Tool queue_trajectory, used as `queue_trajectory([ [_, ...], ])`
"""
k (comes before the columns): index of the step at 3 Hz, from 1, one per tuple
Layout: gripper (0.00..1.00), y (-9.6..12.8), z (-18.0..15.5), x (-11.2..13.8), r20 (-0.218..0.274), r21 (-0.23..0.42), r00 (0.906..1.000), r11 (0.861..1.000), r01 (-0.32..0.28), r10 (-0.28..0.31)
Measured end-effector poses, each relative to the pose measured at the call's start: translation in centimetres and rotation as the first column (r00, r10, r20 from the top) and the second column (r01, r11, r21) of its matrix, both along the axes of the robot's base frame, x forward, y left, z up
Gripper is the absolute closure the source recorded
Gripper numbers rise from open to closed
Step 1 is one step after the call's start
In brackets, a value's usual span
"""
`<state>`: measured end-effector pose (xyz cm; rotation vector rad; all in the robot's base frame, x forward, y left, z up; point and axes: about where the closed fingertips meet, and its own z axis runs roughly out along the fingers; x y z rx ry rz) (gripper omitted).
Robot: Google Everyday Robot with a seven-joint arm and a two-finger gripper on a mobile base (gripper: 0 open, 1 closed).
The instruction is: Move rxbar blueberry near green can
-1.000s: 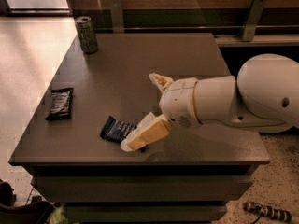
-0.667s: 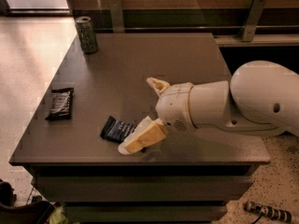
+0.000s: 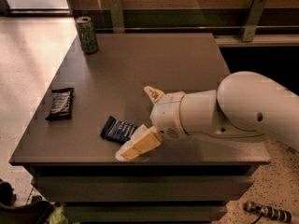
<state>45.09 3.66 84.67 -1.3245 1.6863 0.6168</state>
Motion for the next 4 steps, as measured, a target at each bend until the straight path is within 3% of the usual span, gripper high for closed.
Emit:
queue_trajectory([
  [2, 0.0, 1.7, -2.5, -0.2, -0.03, -0.008, 0.9992, 1.0, -0.028, 0.028],
  [4, 0.47, 2.6, -3.5, -1.0, -0.038, 0.003, 0.9986, 0.999, -0.038, 0.038],
])
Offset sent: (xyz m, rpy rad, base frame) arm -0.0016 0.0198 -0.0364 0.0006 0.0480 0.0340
